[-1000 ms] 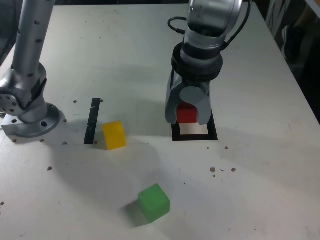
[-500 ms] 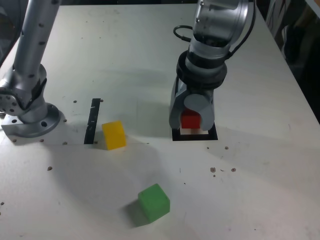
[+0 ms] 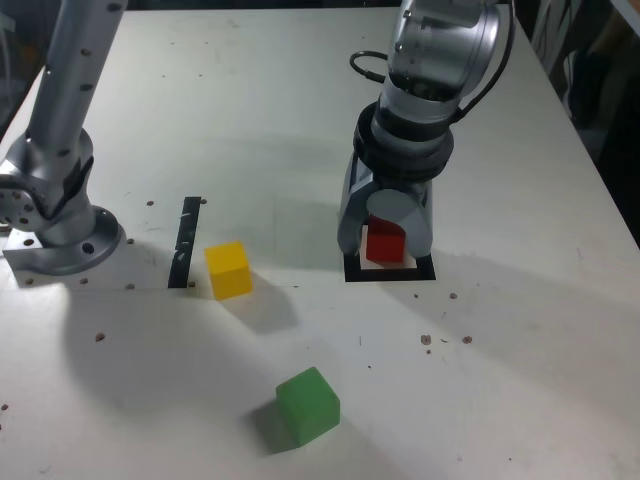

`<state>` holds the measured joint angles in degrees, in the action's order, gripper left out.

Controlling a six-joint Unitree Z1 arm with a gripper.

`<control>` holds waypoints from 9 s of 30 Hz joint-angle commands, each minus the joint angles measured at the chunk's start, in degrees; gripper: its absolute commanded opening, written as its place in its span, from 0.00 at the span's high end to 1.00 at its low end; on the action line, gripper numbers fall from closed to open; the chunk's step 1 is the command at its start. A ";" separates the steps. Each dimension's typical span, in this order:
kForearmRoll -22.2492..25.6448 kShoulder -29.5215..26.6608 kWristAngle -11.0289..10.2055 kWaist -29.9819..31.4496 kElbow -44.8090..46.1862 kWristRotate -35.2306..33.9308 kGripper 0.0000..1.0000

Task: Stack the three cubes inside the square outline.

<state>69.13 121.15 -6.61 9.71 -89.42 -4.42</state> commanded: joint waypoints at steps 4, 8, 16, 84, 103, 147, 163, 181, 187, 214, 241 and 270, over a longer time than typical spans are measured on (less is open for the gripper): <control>1.69 0.06 0.03 -0.03 -0.89 -0.07 0.07; 7.05 -2.35 -0.57 0.38 -2.30 -1.70 0.02; 19.08 -12.73 -2.14 6.96 0.86 -12.95 0.01; -16.28 -21.13 11.82 10.17 39.14 -24.27 0.07; -16.94 -19.15 9.17 8.40 38.88 -24.27 0.54; 14.14 -12.43 -3.43 2.43 -6.77 0.50 0.85; 13.37 -2.68 -1.85 -0.47 -15.39 5.79 0.84; 9.54 1.93 -0.09 -1.71 -16.02 7.71 0.83; 7.29 3.60 -0.51 -1.71 -16.35 8.14 0.83; 7.81 5.72 -0.96 -1.71 -18.16 9.30 0.01; -0.68 -27.37 -0.59 -5.87 29.30 2.18 0.01; -16.03 -21.57 4.81 -5.31 39.75 4.78 0.54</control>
<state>53.26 99.25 -1.72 4.29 -49.40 0.27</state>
